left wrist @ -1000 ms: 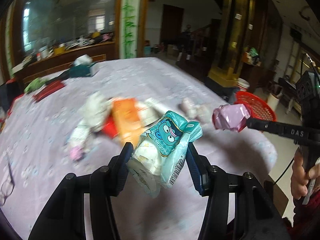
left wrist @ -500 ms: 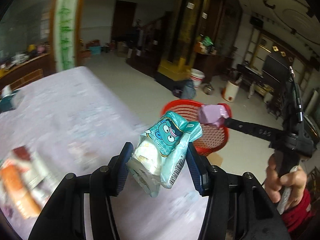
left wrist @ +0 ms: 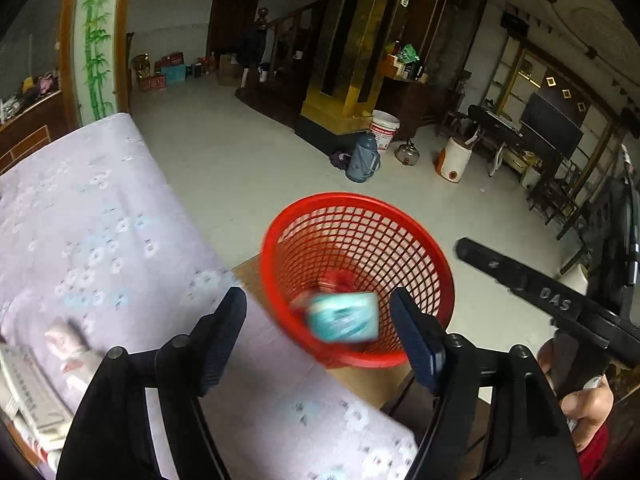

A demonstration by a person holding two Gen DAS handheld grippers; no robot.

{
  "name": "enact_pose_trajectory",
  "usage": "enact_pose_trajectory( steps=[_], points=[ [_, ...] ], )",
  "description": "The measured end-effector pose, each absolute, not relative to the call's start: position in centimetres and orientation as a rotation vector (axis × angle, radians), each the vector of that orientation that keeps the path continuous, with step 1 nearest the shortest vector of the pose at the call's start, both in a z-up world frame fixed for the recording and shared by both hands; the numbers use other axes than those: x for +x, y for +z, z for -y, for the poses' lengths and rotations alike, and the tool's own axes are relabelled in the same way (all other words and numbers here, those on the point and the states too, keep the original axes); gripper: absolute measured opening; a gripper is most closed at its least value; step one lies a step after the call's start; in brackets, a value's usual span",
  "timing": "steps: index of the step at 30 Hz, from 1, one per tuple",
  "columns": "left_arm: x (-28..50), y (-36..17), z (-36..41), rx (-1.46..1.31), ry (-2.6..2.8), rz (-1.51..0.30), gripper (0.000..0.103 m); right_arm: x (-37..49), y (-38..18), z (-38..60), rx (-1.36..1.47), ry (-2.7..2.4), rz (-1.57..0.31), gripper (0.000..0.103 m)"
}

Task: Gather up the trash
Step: 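Carry both items to the red wastebasket and open both tools to drop them, then return both tools to the table toward the orange box and plastic bag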

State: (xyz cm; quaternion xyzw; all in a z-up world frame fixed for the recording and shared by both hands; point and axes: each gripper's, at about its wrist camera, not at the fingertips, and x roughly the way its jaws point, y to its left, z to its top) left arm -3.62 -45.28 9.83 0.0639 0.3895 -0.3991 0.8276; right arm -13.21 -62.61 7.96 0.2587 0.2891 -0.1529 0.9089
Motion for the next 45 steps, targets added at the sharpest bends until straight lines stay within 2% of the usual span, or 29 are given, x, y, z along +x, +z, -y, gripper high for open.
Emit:
enact_pose_trajectory(
  steps=[2, 5, 12, 23, 36, 41, 45],
  points=[
    [-4.3, 9.8, 43.0, 0.128, -0.838, -0.810, 0.077, -14.0, 8.3, 61.3, 0.523, -0.282, -0.584, 0.040],
    [-5.4, 10.2, 40.0, 0.113, -0.816, -0.793, 0.079, -14.6, 8.5, 58.9, 0.513, -0.237, -0.572, 0.047],
    [-7.7, 10.6, 32.5, 0.111, -0.764, -0.768, 0.079, -13.6, 8.9, 52.6, 0.462, -0.109, -0.602, 0.054],
    [-9.7, 9.5, 19.7, 0.054, -0.579, -0.733, 0.079, -10.1, 7.5, 43.3, 0.354, 0.049, -0.701, 0.054],
    [-8.6, 9.2, 7.3, -0.093, -0.347, -0.726, 0.080, -6.9, 6.1, 38.8, 0.342, 0.131, -0.793, 0.054],
    [-6.8, 8.4, 4.1, -0.200, -0.309, -0.766, 0.080, -5.3, 6.0, 37.3, 0.326, 0.157, -0.819, 0.054],
    [-5.5, 7.6, 4.7, -0.211, -0.327, -0.797, 0.079, -5.0, 5.9, 36.7, 0.323, 0.166, -0.820, 0.055]
  ],
)
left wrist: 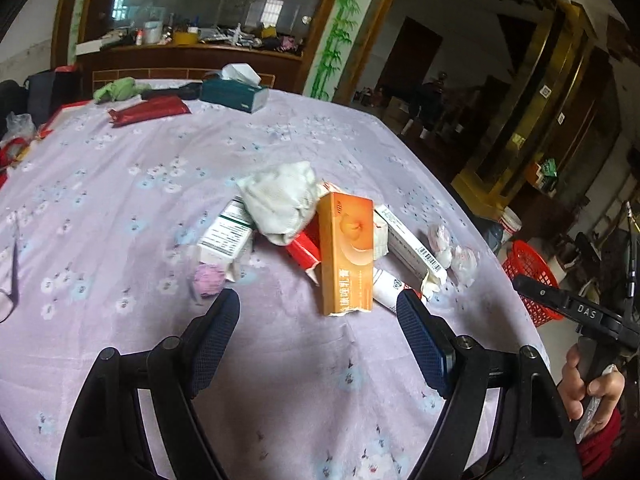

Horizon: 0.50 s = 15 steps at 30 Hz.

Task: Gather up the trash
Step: 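Return both tools to the table toward the orange box and plastic bag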

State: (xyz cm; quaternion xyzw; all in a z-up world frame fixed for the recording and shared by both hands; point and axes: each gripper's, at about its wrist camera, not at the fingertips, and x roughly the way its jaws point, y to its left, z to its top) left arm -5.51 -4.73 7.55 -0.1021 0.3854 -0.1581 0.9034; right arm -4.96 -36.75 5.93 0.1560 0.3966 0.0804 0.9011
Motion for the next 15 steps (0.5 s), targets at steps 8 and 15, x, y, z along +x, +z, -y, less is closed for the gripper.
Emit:
enact_pose_trajectory(
  steps=[8, 15],
  points=[
    [-1.6, 5.4, 9.4, -0.136, -0.311, -0.869, 0.079, -4.4, 5.6, 37.1, 0.312, 0.157, -0.833, 0.056],
    [0.9, 4.0, 12.1, -0.077, -0.267, -0.882, 0.073, -2.3, 5.6, 37.9, 0.292, 0.108, -0.825, 0.060]
  ],
)
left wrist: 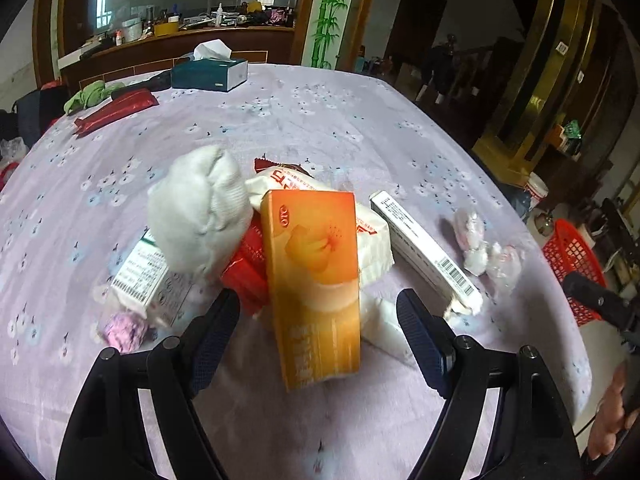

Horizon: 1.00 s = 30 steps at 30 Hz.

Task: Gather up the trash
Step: 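Return both tools to the table toward the orange box and plastic bag, then grasp the orange box with the left tool while the right tool grasps the plastic bag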

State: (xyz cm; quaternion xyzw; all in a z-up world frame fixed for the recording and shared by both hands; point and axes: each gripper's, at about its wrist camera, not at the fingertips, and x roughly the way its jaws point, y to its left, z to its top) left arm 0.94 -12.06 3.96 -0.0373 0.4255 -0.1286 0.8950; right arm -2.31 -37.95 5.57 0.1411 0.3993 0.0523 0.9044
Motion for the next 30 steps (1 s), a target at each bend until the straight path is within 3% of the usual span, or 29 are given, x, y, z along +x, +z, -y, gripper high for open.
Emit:
enact_pose_trajectory(
  steps=[3, 12, 14, 15, 19, 30],
  points=[
    [1.2, 3.7, 12.2, -0.068, -0.259, -0.884, 0.044, -0.5, 4.9, 37.8, 0.277, 0.097, -0.840, 0.064],
    [-0.9, 4.4, 10.7, -0.113, -0.332, -0.847, 0.044, 2.7, 2.3, 36.3, 0.225, 0.090, -0.912, 0.065],
    [-1.7, 4.8, 10.4, -0.122, -0.345, -0.835, 0.044, 2.6, 1.9, 35.9, 0.212, 0.091, -0.923, 0.046],
    [-2.1, 5.0, 10.3, -0.124, -0.349, -0.830, 0.044, 2.4, 1.7, 35.9, 0.213, 0.096, -0.935, 0.027],
    [-3.9, 5.7, 9.7, -0.136, -0.357, -0.792, 0.044, 0.4, 2.4, 36.4, 0.254, 0.104, -0.897, 0.022],
    [-7.2, 5.7, 10.5, -0.110, -0.365, -0.750, 0.044, -6.0, 3.9, 34.9, 0.306, 0.146, -0.798, 0.021]
  ],
)
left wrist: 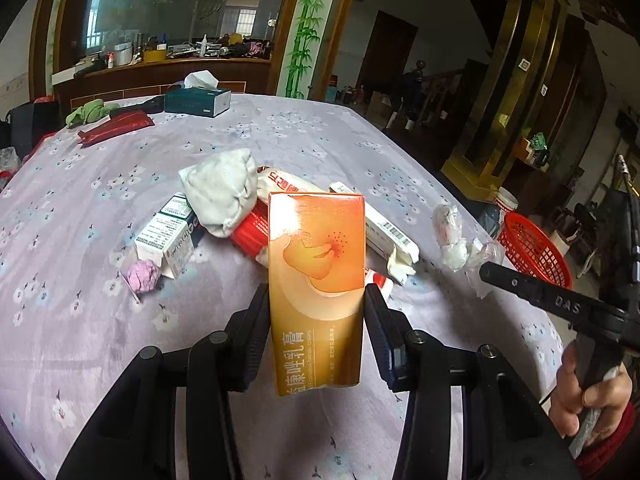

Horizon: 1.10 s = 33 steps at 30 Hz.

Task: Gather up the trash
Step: 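Grasp the orange box with the left tool while the right tool grasps the plastic bag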

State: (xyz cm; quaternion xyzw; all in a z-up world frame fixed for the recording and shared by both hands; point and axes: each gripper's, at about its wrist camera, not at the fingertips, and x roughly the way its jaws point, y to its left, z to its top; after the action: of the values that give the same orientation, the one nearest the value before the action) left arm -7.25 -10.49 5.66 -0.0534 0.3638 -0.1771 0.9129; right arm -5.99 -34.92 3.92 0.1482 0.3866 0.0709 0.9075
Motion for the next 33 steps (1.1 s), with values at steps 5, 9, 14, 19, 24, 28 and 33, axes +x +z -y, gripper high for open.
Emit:
enact_pose_trajectory(
  steps=[5, 9, 14, 19, 24, 28, 33],
  points=[
    [-8.1, 5.4, 10.8, -0.083, -0.356, -0.742, 0.044, -7.3, 3.8, 34.2, 0.285, 0.144, -0.795, 0.021],
    [-8.7, 5.3, 11.0, -0.071, -0.352, -0.739, 0.044, -7.9, 3.6, 33.7, 0.273, 0.144, -0.800, 0.021],
    [-9.2, 5.2, 11.3, -0.056, -0.352, -0.738, 0.044, -8.2, 3.8, 33.2, 0.266, 0.154, -0.800, 0.021],
    [-9.5, 5.2, 11.4, -0.048, -0.352, -0.736, 0.044, -8.6, 4.1, 32.8, 0.258, 0.159, -0.792, 0.021],
    [-9.5, 5.2, 11.5, -0.046, -0.349, -0.740, 0.044, -8.6, 4.0, 32.7, 0.253, 0.166, -0.795, 0.021],
    [-9.5, 5.1, 11.5, -0.044, -0.350, -0.742, 0.044, -8.6, 3.9, 32.7, 0.253, 0.168, -0.797, 0.021],
    [-9.4, 4.8, 11.6, -0.041, -0.352, -0.747, 0.044, -8.6, 3.9, 32.6, 0.250, 0.162, -0.796, 0.021]
  ],
)
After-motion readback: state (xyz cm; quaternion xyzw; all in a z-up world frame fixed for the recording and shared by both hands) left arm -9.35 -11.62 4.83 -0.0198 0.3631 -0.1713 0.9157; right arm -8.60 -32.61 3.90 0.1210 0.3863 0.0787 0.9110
